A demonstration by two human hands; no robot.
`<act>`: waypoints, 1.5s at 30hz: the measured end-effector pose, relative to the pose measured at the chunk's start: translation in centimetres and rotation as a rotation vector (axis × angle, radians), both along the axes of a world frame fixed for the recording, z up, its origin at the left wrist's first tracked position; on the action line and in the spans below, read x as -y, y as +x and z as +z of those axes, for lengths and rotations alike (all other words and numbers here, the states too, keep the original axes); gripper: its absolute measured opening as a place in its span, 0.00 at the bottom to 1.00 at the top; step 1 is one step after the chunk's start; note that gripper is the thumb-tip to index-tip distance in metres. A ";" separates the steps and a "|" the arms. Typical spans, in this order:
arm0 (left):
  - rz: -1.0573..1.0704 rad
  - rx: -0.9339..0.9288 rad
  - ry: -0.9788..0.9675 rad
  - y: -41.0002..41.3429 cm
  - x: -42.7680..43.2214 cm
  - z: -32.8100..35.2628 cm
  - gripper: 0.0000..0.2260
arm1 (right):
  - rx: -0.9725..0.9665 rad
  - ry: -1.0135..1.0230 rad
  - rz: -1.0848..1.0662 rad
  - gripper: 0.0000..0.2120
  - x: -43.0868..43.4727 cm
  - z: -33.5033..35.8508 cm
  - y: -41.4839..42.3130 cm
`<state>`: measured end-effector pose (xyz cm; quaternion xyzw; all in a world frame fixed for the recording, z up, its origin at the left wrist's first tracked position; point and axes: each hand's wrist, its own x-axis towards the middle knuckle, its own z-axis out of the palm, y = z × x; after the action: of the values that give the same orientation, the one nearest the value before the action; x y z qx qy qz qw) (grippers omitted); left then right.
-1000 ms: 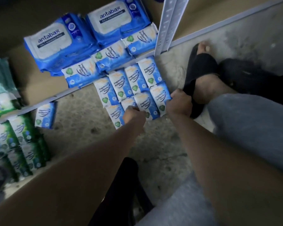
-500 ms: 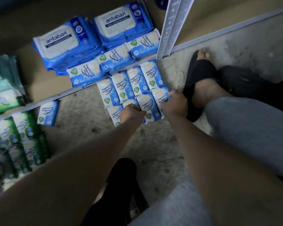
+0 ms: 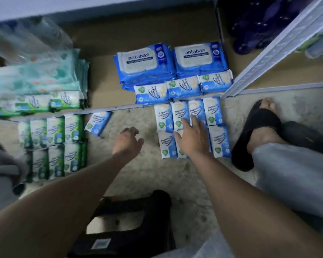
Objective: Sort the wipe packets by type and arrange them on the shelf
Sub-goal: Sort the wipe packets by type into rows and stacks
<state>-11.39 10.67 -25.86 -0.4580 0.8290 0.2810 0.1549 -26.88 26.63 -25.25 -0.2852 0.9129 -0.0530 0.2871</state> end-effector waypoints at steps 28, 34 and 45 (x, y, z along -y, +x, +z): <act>0.356 0.141 -0.172 5.2 13.3 -7.1 0.23 | -0.163 0.118 0.167 0.32 2.7 -6.1 0.0; 0.676 0.058 0.118 5.5 11.5 -7.2 0.20 | -0.034 0.141 0.195 0.33 2.8 -4.6 -1.3; 0.943 -0.294 0.612 4.4 4.5 -4.7 0.14 | -0.154 0.259 -0.091 0.34 -2.2 -2.4 0.0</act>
<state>-7.00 6.13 -30.57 -0.6682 0.4293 0.6073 0.0215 -26.83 28.83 -27.67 -0.2073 0.9434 0.0744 0.2480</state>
